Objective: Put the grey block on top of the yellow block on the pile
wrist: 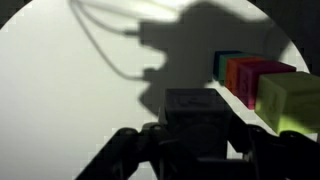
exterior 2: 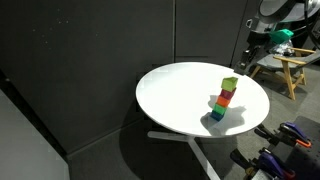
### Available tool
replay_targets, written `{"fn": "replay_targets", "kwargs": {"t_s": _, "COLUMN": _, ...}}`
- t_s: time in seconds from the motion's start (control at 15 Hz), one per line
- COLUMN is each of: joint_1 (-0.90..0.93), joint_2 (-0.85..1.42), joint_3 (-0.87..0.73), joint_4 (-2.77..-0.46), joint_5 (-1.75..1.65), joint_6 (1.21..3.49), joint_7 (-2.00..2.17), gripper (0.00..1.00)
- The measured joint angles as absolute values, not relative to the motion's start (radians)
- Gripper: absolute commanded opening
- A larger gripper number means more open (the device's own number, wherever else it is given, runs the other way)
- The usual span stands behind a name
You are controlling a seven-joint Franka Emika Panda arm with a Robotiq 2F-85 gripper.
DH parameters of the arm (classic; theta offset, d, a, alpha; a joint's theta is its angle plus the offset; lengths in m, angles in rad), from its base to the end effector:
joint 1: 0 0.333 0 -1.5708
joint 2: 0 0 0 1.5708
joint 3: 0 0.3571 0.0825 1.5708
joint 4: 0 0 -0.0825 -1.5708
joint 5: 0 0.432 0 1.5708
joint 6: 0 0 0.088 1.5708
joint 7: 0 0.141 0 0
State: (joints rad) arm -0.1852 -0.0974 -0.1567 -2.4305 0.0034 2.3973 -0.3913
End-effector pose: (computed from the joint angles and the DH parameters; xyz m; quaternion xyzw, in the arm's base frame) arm 0.4841 -0.1716 0.3221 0.9992 0.0236 0.0325 0.0031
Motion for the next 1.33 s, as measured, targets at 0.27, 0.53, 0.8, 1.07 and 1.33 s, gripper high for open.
{"fn": "replay_targets", "kwargs": {"t_s": 0.27, "joint_1": -0.176, "joint_2": -0.098, "joint_3": -0.157, "joint_4": -2.434, "joint_5": 0.003, "joint_6": 2.397, "joint_7": -0.384, "gripper": 0.56}}
{"fn": "replay_targets", "kwargs": {"t_s": 0.53, "joint_1": -0.176, "joint_2": -0.096, "joint_3": -0.159, "joint_4": -2.434, "joint_5": 0.003, "joint_6": 2.397, "joint_7": -0.384, "gripper": 0.56}}
{"fn": "replay_targets", "kwargs": {"t_s": 0.8, "joint_1": -0.176, "joint_2": -0.096, "joint_3": -0.159, "joint_4": -2.434, "joint_5": 0.003, "joint_6": 2.397, "joint_7": -0.384, "gripper": 0.56}}
{"fn": "replay_targets", "kwargs": {"t_s": 1.07, "joint_1": -0.175, "joint_2": -0.096, "joint_3": -0.159, "joint_4": -2.434, "joint_5": 0.003, "joint_6": 2.397, "joint_7": -0.384, "gripper": 0.31}}
{"fn": "replay_targets", "kwargs": {"t_s": 1.33, "joint_1": -0.175, "joint_2": -0.096, "joint_3": -0.16, "joint_4": -2.434, "joint_5": 0.004, "joint_6": 2.397, "joint_7": -0.385, "gripper": 0.31}}
